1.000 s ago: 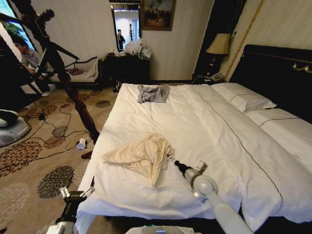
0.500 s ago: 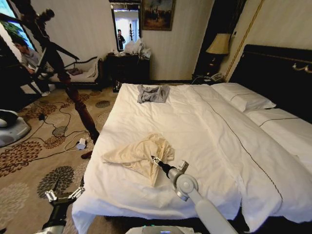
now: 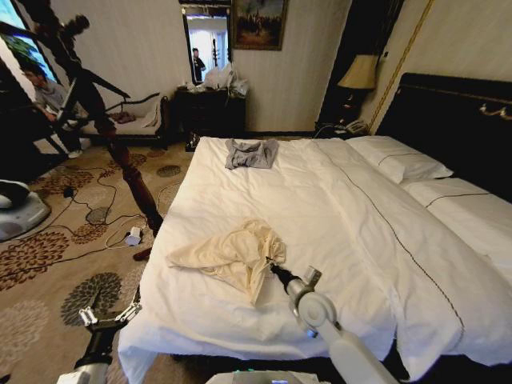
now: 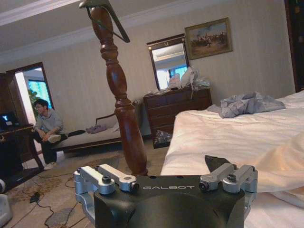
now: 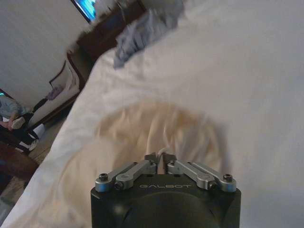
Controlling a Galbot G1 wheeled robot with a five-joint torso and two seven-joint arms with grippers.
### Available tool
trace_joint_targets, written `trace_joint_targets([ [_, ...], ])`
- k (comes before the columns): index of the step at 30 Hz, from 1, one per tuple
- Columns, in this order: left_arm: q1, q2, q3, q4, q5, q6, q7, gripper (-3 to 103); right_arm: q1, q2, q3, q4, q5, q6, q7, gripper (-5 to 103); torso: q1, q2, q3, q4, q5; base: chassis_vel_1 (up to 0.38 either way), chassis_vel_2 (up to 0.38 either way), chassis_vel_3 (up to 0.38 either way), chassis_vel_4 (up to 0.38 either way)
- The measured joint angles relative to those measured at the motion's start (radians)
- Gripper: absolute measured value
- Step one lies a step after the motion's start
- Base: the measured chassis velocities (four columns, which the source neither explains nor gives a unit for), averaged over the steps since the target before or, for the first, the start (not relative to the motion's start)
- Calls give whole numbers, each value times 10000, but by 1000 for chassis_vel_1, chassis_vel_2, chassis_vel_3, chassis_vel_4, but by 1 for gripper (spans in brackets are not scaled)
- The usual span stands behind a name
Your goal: Pick up the clothes from the bed and hang them on the clothes hanger.
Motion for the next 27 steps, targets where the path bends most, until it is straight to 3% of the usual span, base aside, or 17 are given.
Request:
trace_joint_targets([
  [4, -98, 1, 48, 49, -22, 2, -97, 100, 649, -1010, 832, 380, 722, -223, -156, 1, 1, 0, 0, 3, 1, 0, 0, 0, 0],
  [11, -137, 2, 12, 134, -140, -5, -192, 100, 520, -1508, 1681, 987, 1791, -564, -22, 0, 1, 0, 0, 1, -2, 0, 0, 0, 0],
  [17, -140, -53, 83, 222, -24, -4, -255, 100, -610, -811, 953, 928, 695, -675, 77, 0, 0, 0, 0, 1, 0, 0, 0, 0, 0],
  [20, -122, -56, 86, 221, 24, 2, -258, 100, -823, -519, 694, 802, 351, -711, 104, 8, 0, 0, 1, 1, 0, 0, 0, 0, 0],
  [23, -104, -60, 58, 260, 53, 10, -263, 100, -1117, -43, 285, 645, 55, -742, 254, 24, -1, 0, 0, 1, -1, 0, 0, 0, 0],
  [25, -103, -61, 52, 272, 55, 10, -263, 100, -1160, 25, 220, 616, 44, -759, 273, 24, -1, 0, 0, 1, 0, 0, 0, 0, 0],
  [27, -102, -66, 34, 336, 65, 10, -265, 100, -1224, 234, 33, 505, 35, -817, 294, 35, -1, 0, 0, 1, -1, 0, 0, 0, 0],
])
